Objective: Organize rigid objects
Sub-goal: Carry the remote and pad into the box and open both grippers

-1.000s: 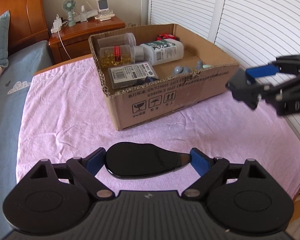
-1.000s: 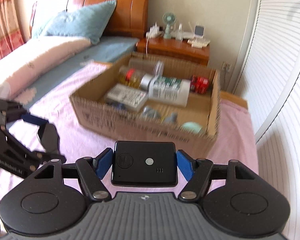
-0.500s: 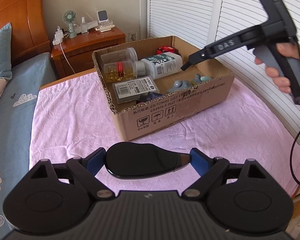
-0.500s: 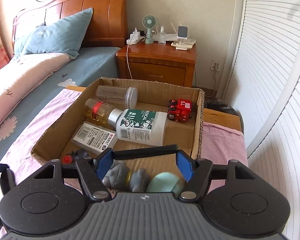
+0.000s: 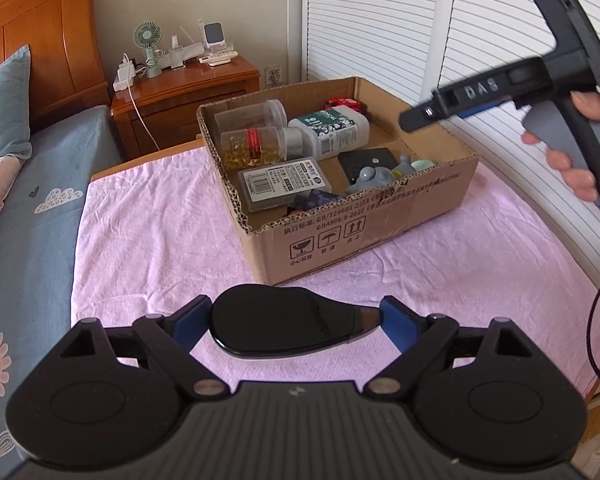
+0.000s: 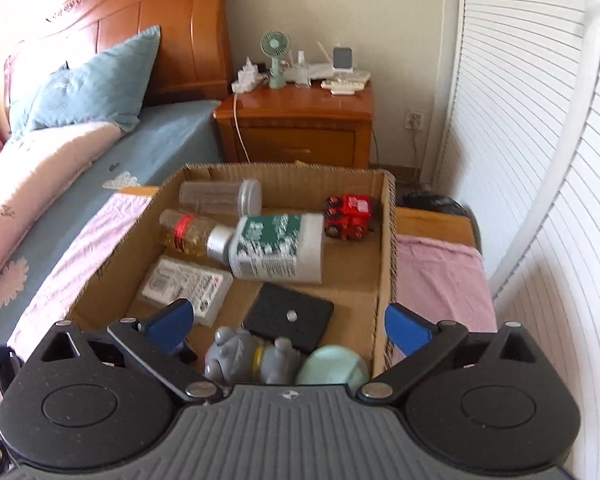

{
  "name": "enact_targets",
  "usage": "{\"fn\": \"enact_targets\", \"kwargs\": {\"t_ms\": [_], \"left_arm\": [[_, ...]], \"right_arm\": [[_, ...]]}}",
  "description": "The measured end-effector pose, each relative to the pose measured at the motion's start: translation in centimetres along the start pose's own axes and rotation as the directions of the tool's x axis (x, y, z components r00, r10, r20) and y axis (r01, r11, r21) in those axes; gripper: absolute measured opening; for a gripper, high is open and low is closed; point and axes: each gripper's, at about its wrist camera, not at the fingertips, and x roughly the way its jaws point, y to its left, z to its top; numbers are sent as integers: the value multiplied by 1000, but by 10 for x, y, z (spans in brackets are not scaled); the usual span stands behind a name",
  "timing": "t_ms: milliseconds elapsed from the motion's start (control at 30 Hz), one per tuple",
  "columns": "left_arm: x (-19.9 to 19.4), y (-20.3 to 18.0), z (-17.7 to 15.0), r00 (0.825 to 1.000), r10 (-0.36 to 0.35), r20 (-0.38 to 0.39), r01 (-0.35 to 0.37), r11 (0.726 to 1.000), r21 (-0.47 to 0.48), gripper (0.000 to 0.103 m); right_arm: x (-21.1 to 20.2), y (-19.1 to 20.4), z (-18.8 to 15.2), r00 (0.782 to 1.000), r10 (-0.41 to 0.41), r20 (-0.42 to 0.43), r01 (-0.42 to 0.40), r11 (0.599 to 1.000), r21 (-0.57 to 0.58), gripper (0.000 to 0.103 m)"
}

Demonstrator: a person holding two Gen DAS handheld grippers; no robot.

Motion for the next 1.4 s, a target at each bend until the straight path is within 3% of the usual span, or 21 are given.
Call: {"fn": "enact_targets", "kwargs": {"t_ms": [367, 800, 1133, 1267, 1400], "left_arm": [[-2, -12, 40, 1000, -10, 25, 9, 999, 39, 89], [58, -42, 119, 999, 0, 34, -2, 997, 76, 90], [124, -43, 136, 998, 39, -51, -40, 999, -27, 90], [133, -38, 137, 997, 71, -35, -74, 994, -76, 93], [122, -30, 138, 999, 53, 10, -51, 991, -126, 98]], "right_arm": [[-25, 18, -49, 984, -150, -100, 146, 988, -53, 103], [-32, 11, -80, 986, -117, -120, 121, 992, 29, 103], [-35, -5, -82, 989, -108, -105, 115, 991, 65, 103], [-34, -6, -83, 988, -111, -111, 118, 991, 64, 103], [-34, -5, -83, 989, -104, -108, 111, 992, 60, 103]]}}
